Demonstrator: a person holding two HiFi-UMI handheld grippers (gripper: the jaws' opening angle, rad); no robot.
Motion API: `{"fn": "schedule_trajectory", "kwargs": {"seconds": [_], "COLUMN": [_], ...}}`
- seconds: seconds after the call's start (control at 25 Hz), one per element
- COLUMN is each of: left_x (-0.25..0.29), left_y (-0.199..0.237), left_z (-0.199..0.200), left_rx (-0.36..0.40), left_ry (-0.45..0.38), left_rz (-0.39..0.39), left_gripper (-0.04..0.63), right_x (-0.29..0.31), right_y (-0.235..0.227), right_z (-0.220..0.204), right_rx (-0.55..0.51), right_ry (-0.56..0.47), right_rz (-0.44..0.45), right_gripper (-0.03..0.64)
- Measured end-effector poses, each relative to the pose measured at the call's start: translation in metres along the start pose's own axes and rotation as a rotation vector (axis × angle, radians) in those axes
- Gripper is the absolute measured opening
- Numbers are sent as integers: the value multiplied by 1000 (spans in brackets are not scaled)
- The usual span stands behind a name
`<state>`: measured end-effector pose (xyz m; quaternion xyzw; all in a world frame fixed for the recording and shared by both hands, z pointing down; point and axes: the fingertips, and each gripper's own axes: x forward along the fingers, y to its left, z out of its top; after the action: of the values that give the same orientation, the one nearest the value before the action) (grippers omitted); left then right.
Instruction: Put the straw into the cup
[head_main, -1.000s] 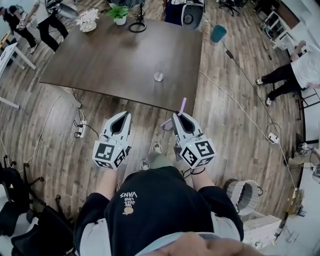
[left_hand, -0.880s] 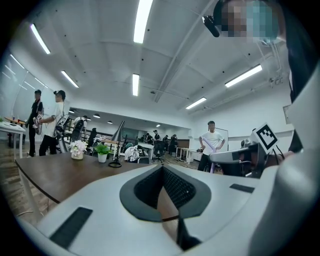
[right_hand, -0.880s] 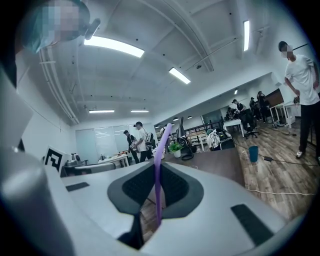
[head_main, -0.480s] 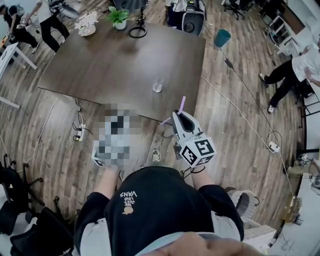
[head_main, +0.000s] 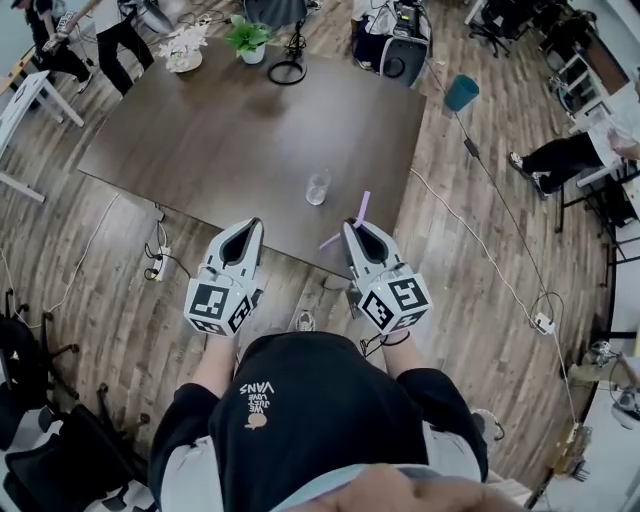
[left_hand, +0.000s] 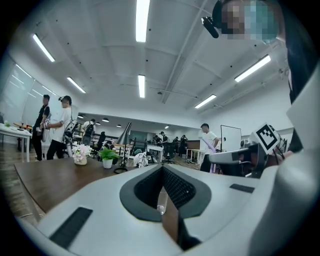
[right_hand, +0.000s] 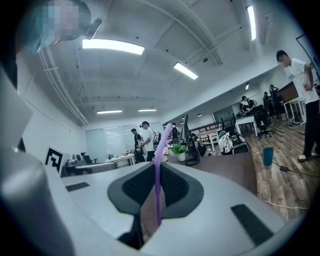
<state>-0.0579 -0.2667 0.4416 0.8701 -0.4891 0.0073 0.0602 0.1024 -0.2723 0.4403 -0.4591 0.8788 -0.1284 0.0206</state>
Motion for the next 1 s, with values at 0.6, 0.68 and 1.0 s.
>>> {"fn": "schedule_trajectory", "kwargs": {"seconds": [0.6,0.68,1.0], "left_x": [56,65,96], "left_y": [40,47,71], "left_z": [1,5,14], "left_rx": [-15,-6,6], "left_ry": [9,7,2], "left_rz": [-7,-20,-53], "left_gripper": [9,9,9], "right_x": [60,71,106], "right_y": [-34,-39,-55], "right_z": [13,17,35], "right_rx": [-4,-9,-28], "right_ry": [6,1,-31], "right_rz": [-12,-21,-52], "right_gripper": [44,44,44]}}
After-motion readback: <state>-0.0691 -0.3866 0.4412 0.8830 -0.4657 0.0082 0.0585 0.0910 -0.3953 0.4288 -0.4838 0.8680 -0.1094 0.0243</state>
